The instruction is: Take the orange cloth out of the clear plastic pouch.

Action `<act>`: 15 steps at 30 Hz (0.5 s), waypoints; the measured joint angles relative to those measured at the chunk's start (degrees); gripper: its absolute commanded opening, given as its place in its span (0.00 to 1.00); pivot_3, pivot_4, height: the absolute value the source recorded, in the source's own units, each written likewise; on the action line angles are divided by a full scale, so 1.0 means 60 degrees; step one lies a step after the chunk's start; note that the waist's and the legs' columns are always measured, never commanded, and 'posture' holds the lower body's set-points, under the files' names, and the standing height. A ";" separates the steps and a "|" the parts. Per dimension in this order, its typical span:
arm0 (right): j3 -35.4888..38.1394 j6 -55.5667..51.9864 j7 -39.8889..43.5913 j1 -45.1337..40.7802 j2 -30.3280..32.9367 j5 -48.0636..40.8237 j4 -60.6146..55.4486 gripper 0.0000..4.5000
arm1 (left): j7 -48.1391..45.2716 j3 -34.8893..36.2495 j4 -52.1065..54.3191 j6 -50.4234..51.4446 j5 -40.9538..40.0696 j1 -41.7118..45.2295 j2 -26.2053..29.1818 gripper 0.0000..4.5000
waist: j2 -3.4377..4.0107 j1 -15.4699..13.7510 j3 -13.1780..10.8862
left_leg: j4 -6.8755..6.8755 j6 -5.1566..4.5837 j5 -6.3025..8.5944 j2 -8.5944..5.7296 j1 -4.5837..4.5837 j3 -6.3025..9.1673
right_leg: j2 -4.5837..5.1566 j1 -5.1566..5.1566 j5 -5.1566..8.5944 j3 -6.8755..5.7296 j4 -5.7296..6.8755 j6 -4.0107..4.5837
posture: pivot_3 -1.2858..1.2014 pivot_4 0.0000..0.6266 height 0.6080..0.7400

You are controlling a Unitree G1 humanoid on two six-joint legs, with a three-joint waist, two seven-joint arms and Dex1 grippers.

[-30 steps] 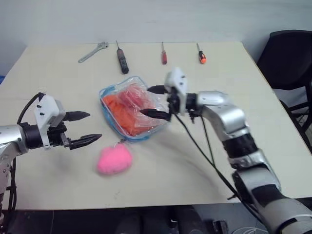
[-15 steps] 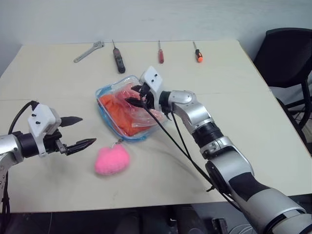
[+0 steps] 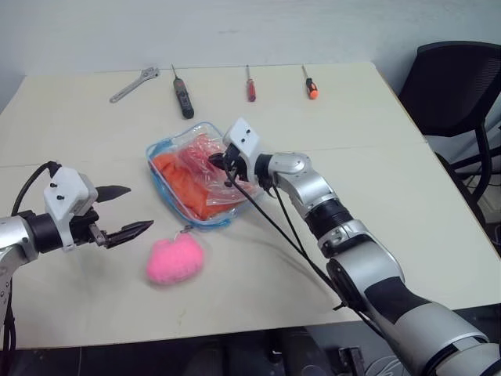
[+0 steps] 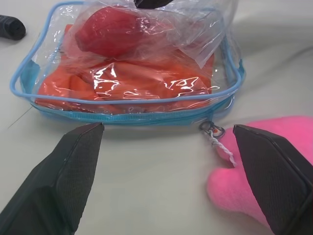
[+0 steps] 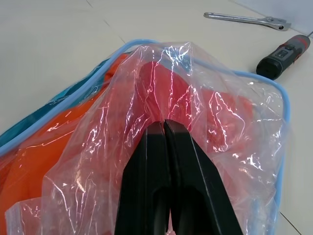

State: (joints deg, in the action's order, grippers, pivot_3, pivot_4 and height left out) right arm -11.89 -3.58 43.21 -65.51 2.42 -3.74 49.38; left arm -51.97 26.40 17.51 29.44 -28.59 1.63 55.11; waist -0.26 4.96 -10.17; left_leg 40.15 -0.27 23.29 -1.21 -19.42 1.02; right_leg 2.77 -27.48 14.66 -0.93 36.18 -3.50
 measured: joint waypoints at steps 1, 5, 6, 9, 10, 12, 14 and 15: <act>0.0036 0.0040 0.0012 0.0000 -0.0003 -0.0002 -0.0001 0.01 | 0.0001 -0.0007 -0.0002 -0.0016 0.0015 0.0019 0.0000 1.00 | 0.0000 -0.0001 0.0000 | 0.0000 0.0000 0.0000 0.0000 0.0000 0.0000 | 0.0000 0.0000 0.0000 0.0001 0.0000 0.0000 | 0.52 0.24 1.00; 0.0586 -0.0150 0.0126 -0.0001 -0.0092 -0.0379 -0.0253 0.21 | 0.0000 -0.0073 -0.0035 -0.0039 0.0117 0.0068 0.0000 1.00 | 0.0000 -0.0003 0.0000 | 0.0000 0.0000 0.0000 -0.0001 0.0000 0.0000 | 0.0000 0.0000 0.0000 0.0001 0.0001 0.0000 | 0.52 0.24 1.00; 0.0654 -0.0260 0.0207 -0.0006 -0.0092 -0.0467 -0.0413 0.28 | -0.0004 -0.0090 -0.0046 -0.0046 0.0136 0.0070 0.0000 1.00 | 0.0000 -0.0005 0.0000 | 0.0000 0.0000 0.0000 0.0000 0.0000 0.0000 | 0.0000 0.0000 0.0000 0.0001 0.0001 0.0000 | 0.52 0.24 1.00; 0.0683 -0.0352 0.0318 -0.0044 -0.0102 -0.0479 -0.0628 0.50 | -0.0008 -0.0112 -0.0093 -0.0110 0.0169 0.0186 0.0000 1.00 | 0.0000 -0.0003 0.0000 | 0.0000 0.0000 0.0000 0.0000 0.0001 0.0000 | 0.0000 0.0000 0.0000 0.0001 0.0003 0.0000 | 0.52 0.24 1.00; 0.0680 -0.0389 0.0311 -0.0104 -0.0119 -0.0452 -0.0614 0.58 | -0.0008 -0.0115 -0.0103 -0.0119 0.0187 0.0243 0.0000 1.00 | 0.0000 -0.0004 0.0000 | 0.0001 0.0001 0.0000 0.0000 0.0001 -0.0001 | 0.0000 0.0000 0.0000 0.0001 0.0003 0.0000 | 0.52 0.24 1.00; 0.0680 -0.0360 0.0249 -0.0268 -0.0171 -0.0355 -0.0493 0.74 | -0.0008 -0.0123 -0.0105 -0.0124 0.0195 0.0312 0.0000 1.00 | 0.0000 0.0000 0.0000 | 0.0000 0.0001 -0.0001 -0.0001 0.0004 -0.0001 | 0.0000 0.0000 0.0000 0.0003 0.0006 0.0000 | 0.52 0.24 1.00; 0.0673 -0.0230 0.0165 -0.0478 -0.0234 -0.0250 -0.0204 0.88 | -0.0008 -0.0124 -0.0105 -0.0123 0.0216 0.0331 0.0000 1.00 | 0.0000 0.0004 0.0000 | 0.0000 0.0003 -0.0002 -0.0001 0.0006 -0.0002 | 0.0000 0.0000 0.0000 0.0004 0.0009 0.0001 | 0.52 0.24 1.00; 0.0656 -0.0188 0.0131 -0.0614 -0.0266 -0.0163 0.0031 0.96 | -0.0008 -0.0121 -0.0104 -0.0123 0.0225 0.0325 0.0000 1.00 | 0.0000 0.0006 0.0000 | 0.0000 0.0003 -0.0002 0.0000 0.0007 -0.0002 | 0.0000 0.0000 0.0000 0.0004 0.0009 0.0001 | 0.52 0.24 1.00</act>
State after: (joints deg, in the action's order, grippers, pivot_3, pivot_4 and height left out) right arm -7.95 -4.71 43.99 -69.19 0.83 -4.72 49.57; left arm -52.02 25.68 16.89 28.71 -27.24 3.57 55.11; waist -0.26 5.00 -10.17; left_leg 40.15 -0.25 23.28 -1.21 -19.37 1.00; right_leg 2.77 -27.48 14.66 -0.91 36.24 -3.50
